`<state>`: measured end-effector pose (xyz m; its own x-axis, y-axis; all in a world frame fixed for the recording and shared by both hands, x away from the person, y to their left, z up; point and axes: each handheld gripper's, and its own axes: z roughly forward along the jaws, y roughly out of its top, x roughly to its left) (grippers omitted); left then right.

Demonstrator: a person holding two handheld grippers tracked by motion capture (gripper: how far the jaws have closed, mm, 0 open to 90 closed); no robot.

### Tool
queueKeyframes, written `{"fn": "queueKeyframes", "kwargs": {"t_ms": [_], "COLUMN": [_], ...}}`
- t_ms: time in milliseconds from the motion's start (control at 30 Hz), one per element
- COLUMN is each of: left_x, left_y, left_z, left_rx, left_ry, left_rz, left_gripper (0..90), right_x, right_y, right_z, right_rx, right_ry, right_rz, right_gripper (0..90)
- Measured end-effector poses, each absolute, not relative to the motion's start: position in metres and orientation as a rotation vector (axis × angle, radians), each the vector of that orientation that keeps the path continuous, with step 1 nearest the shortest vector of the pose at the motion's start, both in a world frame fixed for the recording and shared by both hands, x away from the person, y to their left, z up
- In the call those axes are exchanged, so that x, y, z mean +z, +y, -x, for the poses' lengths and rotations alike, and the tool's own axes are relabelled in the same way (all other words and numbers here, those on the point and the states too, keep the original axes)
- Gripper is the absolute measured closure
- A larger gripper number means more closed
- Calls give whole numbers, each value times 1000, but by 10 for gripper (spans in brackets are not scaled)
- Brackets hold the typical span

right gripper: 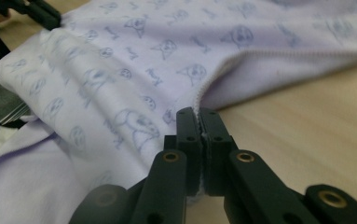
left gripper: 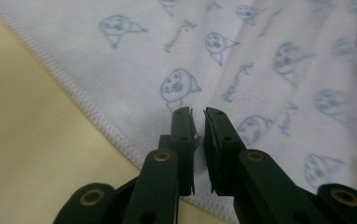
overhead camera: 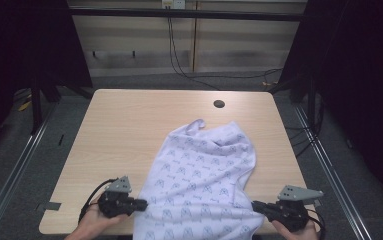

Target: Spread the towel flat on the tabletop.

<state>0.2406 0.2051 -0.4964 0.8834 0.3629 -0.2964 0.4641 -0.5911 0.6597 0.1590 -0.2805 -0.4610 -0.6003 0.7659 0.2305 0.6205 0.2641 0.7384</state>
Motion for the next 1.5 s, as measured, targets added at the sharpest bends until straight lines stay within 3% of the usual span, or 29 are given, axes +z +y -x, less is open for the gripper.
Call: {"fn": "queueKeyframes", "kwargs": {"t_ms": [67, 133, 300, 500, 600, 700, 767, 900, 967, 1100, 1233, 1333, 1500], "left_x": [-492, -490, -479, -487, -494, -500, -497, -496, -495, -492, -485, -486, -501], "left_y": [204, 203, 202, 173, 163, 164, 174, 195, 202, 201, 195, 196, 194], "left_z": [-231, -230, -268, -321, -330, -323, -298, -270, -266, -290, -321, -344, -355], "left_rx": [-157, -161, -51, 35, 65, 97, 88, 0, -16, 6, 110, 111, 118], "left_ry": [548, 552, 636, 692, 713, 697, 666, 668, 666, 737, 786, 851, 874], "left_rz": [-2303, -2270, -2155, -2166, -2215, -2229, -2275, -2261, -2250, -2173, -2121, -2049, -2106], "left_gripper": [807, 738, 712, 672, 700, 757, 773, 770, 709, 691, 682, 687, 653], "right_x": [-462, -459, -460, -456, -452, -450, -449, -450, -453, -457, -465, -472, -497], "right_y": [-283, -284, -287, -278, -273, -273, -279, -284, -285, -278, -261, -246, -229], "right_z": [-150, -148, -157, -173, -171, -168, -156, -147, -151, -185, -242, -285, -329], "right_rx": [1206, 1185, 1160, 1160, 1174, 1188, 1196, 1167, 1170, 1198, 1183, 1125, 1009], "right_ry": [2373, 2364, 2324, 2329, 2331, 2331, 2319, 2317, 2308, 2325, 2343, 2353, 2386], "right_rz": [-1301, -1313, -1326, -1274, -1249, -1238, -1248, -1250, -1264, -1220, -1196, -1176, -1200], "right_gripper": [851, 763, 624, 609, 602, 590, 587, 584, 580, 579, 561, 572, 621]}}
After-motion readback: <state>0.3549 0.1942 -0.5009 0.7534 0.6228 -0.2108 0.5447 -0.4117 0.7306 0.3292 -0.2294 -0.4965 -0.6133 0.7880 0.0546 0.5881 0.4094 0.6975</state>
